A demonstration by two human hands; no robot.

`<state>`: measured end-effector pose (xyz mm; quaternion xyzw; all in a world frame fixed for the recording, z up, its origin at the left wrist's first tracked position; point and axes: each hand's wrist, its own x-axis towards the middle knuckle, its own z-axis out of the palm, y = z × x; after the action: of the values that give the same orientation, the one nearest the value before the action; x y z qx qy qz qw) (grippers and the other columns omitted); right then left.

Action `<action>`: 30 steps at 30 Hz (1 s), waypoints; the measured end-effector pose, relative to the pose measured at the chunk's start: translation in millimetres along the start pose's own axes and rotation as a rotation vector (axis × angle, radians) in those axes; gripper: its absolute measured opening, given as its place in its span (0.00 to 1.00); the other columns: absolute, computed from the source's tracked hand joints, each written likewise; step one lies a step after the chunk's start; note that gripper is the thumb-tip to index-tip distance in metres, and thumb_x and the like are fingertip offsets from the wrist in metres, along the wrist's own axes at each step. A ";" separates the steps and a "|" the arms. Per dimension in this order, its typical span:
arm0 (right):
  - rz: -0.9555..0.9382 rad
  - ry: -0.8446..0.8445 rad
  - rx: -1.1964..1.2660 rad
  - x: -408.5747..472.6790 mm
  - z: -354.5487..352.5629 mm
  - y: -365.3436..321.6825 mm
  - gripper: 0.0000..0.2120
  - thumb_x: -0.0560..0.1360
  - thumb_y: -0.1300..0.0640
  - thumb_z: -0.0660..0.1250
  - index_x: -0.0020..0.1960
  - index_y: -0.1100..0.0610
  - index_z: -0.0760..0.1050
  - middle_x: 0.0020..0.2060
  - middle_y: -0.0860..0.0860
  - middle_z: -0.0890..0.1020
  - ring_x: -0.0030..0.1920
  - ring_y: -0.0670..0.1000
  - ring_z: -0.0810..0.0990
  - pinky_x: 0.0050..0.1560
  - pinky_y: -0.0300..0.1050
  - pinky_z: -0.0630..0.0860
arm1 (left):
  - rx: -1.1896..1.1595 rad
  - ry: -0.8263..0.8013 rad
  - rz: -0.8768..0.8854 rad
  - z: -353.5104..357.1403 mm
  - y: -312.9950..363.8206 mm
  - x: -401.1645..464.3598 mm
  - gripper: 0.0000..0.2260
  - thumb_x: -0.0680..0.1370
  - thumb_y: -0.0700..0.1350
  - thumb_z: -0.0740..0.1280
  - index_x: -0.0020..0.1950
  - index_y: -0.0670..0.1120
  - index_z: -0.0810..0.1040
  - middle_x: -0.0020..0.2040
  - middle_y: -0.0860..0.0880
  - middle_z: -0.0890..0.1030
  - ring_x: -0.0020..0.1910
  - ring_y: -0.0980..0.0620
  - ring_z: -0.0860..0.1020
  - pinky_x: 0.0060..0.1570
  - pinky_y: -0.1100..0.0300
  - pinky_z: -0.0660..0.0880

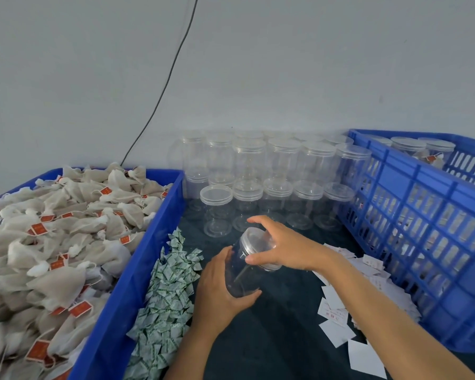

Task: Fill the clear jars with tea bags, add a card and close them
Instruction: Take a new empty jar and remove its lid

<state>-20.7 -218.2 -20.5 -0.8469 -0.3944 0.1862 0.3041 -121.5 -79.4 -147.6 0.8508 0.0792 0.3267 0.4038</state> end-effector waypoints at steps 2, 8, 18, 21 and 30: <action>-0.087 -0.071 0.055 -3.0 -9.7 -0.5 0.38 0.70 0.49 0.75 0.69 0.28 0.56 0.63 0.48 0.68 0.63 0.47 0.69 0.61 0.44 0.67 | -0.066 -0.021 -0.039 0.3 1.3 -1.3 0.42 0.60 0.61 0.78 0.70 0.56 0.65 0.62 0.65 0.73 0.63 0.66 0.71 0.60 0.70 0.68; -0.230 -0.241 0.125 -5.6 -20.1 3.7 0.31 0.71 0.54 0.73 0.67 0.30 0.65 0.64 0.42 0.67 0.67 0.42 0.65 0.61 0.40 0.65 | -0.329 -0.198 -0.140 -5.9 0.8 -1.2 0.37 0.59 0.60 0.79 0.65 0.58 0.69 0.57 0.61 0.79 0.60 0.59 0.77 0.59 0.60 0.74; -0.273 -0.256 0.519 -6.9 -12.9 22.1 0.33 0.67 0.52 0.73 0.70 0.41 0.68 0.64 0.48 0.73 0.68 0.47 0.69 0.64 0.44 0.70 | -0.796 -0.777 -0.367 -29.8 5.4 9.0 0.37 0.68 0.62 0.70 0.67 0.38 0.70 0.56 0.38 0.81 0.49 0.42 0.81 0.51 0.52 0.77; -0.358 -0.240 0.673 -5.6 -17.3 28.3 0.38 0.67 0.58 0.76 0.73 0.48 0.66 0.70 0.53 0.68 0.72 0.53 0.66 0.67 0.49 0.69 | -0.989 -0.913 -0.393 -34.4 1.5 9.5 0.40 0.71 0.67 0.65 0.70 0.37 0.64 0.56 0.38 0.81 0.48 0.43 0.82 0.51 0.52 0.77; -0.031 0.280 0.618 4.8 20.0 58.7 0.32 0.64 0.54 0.78 0.62 0.42 0.67 0.60 0.55 0.70 0.55 0.53 0.80 0.47 0.37 0.77 | -0.822 -0.313 -0.385 -25.2 1.8 8.8 0.29 0.69 0.51 0.72 0.68 0.49 0.69 0.61 0.45 0.80 0.57 0.45 0.81 0.50 0.49 0.80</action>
<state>3.7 -236.7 -74.6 -0.7260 -0.2865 0.1744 0.6003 -130.5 -61.1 -130.4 0.6297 0.0380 0.1184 0.7669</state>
